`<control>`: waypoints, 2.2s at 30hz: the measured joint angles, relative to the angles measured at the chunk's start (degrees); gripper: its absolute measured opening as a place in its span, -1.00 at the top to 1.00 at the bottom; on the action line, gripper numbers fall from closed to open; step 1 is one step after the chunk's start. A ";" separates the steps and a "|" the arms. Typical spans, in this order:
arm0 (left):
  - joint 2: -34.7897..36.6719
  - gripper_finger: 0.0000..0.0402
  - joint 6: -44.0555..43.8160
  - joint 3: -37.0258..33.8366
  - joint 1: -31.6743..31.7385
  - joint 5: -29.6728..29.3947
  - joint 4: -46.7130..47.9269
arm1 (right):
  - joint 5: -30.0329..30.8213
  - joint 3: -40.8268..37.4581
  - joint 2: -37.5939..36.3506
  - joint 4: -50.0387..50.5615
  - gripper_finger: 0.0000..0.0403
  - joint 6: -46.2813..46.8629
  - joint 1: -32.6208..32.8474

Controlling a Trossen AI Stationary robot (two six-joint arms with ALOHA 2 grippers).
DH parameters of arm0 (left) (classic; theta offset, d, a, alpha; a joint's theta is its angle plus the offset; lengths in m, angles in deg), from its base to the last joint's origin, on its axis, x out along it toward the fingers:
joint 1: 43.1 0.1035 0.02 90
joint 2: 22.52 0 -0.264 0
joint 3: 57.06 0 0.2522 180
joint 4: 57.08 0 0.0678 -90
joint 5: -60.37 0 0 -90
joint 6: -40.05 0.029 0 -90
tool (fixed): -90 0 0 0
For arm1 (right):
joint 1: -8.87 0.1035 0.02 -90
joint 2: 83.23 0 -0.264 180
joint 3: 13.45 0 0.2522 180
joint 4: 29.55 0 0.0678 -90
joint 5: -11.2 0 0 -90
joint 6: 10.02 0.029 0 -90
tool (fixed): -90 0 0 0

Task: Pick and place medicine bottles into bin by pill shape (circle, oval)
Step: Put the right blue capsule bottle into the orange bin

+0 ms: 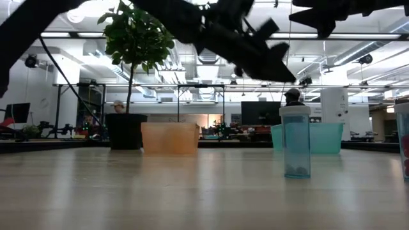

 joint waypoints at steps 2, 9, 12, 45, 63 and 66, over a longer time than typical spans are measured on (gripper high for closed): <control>3.31 0.34 0.80 -2.74 -0.83 -0.01 0.40 | -0.35 1.07 0.03 2.11 -0.09 2.26 0.00; 15.62 0.34 1.27 -13.48 -3.89 -0.15 -0.57 | -4.82 4.94 1.45 6.85 -0.09 11.42 0.13; 20.23 0.34 1.33 -18.36 -5.15 -0.13 -2.50 | -4.98 6.75 3.40 8.58 -0.09 15.52 0.34; 47.72 0.34 0.66 -45.00 -16.84 -0.13 -6.55 | -11.24 51.78 54.54 59.12 -0.09 63.55 21.27; 49.26 0.34 0.73 -45.49 -21.13 -0.13 -6.38 | -15.41 54.19 68.15 66.12 -0.09 80.86 30.28; 49.26 0.34 0.75 -45.49 -21.13 -0.13 -6.38 | -15.30 54.17 69.01 66.08 -0.09 80.86 30.29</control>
